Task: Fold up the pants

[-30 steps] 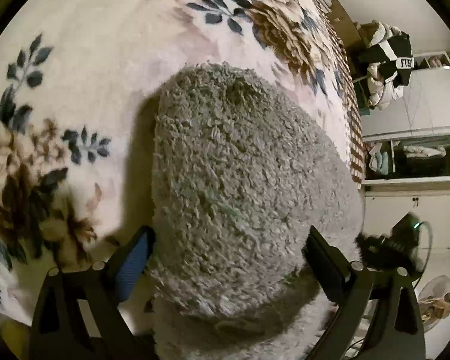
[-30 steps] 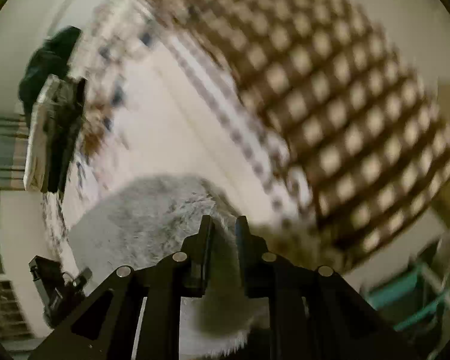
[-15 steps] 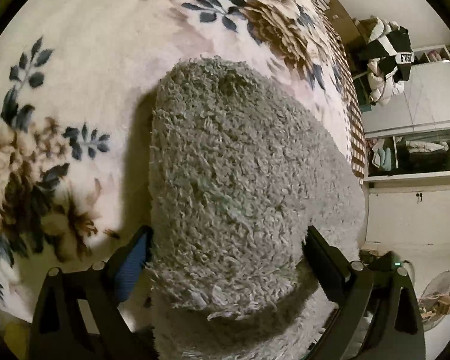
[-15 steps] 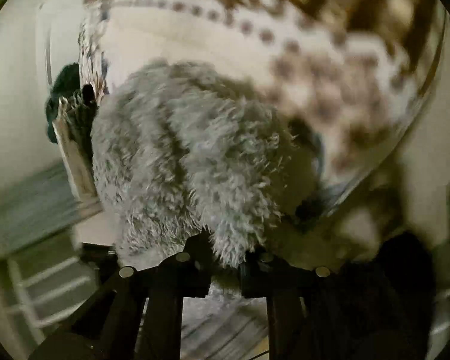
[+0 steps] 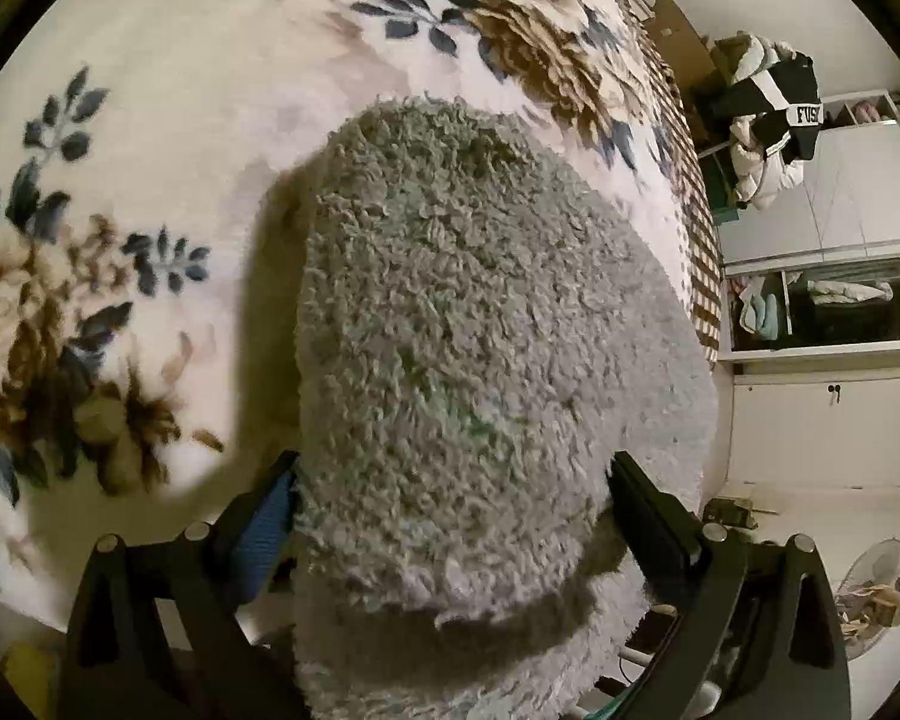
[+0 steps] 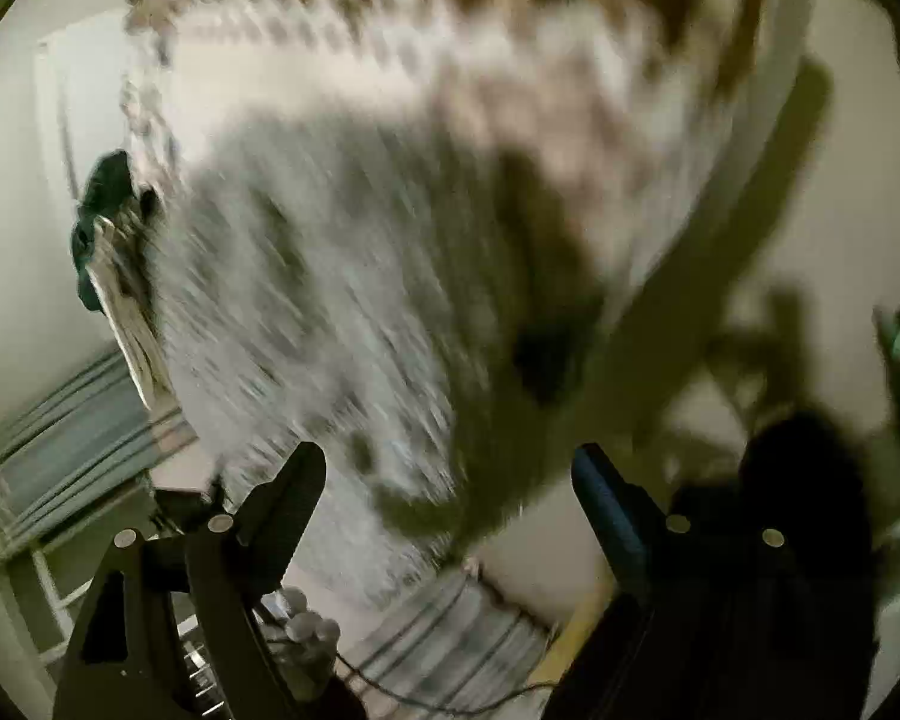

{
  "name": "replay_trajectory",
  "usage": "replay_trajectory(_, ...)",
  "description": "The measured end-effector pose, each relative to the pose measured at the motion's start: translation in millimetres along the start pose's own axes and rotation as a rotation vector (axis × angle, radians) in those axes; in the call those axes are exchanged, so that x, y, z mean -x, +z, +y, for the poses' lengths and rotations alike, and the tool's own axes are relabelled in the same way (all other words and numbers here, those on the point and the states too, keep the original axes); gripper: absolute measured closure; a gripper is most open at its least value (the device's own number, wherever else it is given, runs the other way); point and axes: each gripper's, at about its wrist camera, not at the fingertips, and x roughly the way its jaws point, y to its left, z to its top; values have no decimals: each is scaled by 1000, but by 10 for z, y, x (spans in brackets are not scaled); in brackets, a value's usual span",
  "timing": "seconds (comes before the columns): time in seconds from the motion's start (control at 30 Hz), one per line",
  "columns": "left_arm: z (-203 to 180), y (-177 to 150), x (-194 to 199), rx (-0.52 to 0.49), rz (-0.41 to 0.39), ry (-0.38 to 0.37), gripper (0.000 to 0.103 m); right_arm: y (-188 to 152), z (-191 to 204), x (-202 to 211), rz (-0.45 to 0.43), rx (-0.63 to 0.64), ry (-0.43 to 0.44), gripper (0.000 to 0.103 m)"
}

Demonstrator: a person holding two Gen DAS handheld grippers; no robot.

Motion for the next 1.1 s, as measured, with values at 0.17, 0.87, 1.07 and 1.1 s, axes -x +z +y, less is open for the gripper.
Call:
replay_trajectory(0.17,27,-59,18,7,-9,6,4,-183,163,-388,-55,13,101,79)
replay_trajectory(0.87,456,-176,-261,152,-54,-259,0,-183,503,-570,-99,389,129,6)
replay_trajectory(1.07,496,-149,-354,184,-74,-340,0,-302,830,-874,-87,467,119,39)
replay_trajectory(1.1,457,-151,-326,170,-77,-338,0,-349,851,-871,-90,474,109,45)
